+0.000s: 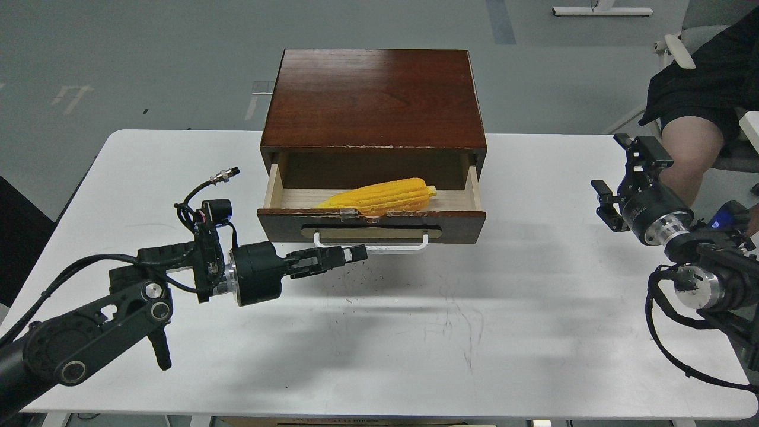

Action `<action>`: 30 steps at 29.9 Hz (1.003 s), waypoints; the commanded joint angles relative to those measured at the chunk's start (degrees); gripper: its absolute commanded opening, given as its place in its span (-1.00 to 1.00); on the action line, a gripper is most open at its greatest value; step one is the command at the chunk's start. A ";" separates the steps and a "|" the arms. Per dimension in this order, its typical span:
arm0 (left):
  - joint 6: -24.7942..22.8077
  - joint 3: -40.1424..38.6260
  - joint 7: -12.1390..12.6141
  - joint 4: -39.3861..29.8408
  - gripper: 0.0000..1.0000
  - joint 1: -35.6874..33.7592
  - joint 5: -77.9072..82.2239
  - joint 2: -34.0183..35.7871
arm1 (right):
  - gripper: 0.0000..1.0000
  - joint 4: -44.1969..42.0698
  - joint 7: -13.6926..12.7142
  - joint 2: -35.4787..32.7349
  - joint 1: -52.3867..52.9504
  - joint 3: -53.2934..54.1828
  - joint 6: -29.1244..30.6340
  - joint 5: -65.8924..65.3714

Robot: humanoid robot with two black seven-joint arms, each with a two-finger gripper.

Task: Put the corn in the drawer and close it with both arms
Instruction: 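Position the left gripper fingers against the drawer front below the handle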

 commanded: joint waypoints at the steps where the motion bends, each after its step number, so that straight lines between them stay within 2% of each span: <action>1: -0.09 0.38 -0.12 -0.13 -1.00 0.03 -0.44 0.28 | 1.00 0.00 0.00 0.00 0.00 -0.07 0.00 0.00; 10: -0.17 0.55 -0.39 -0.13 -1.00 0.03 -0.44 0.46 | 1.00 0.00 0.00 0.00 -0.09 0.02 0.00 0.00; 13: -1.81 0.64 -0.39 -0.39 -1.00 0.03 -0.44 0.81 | 1.00 0.00 0.00 0.00 -0.09 0.01 0.00 0.00; 30: -1.81 -0.24 -0.39 -0.04 -1.00 -0.41 -0.36 0.55 | 1.00 0.00 0.00 0.00 -0.17 -0.07 0.00 0.00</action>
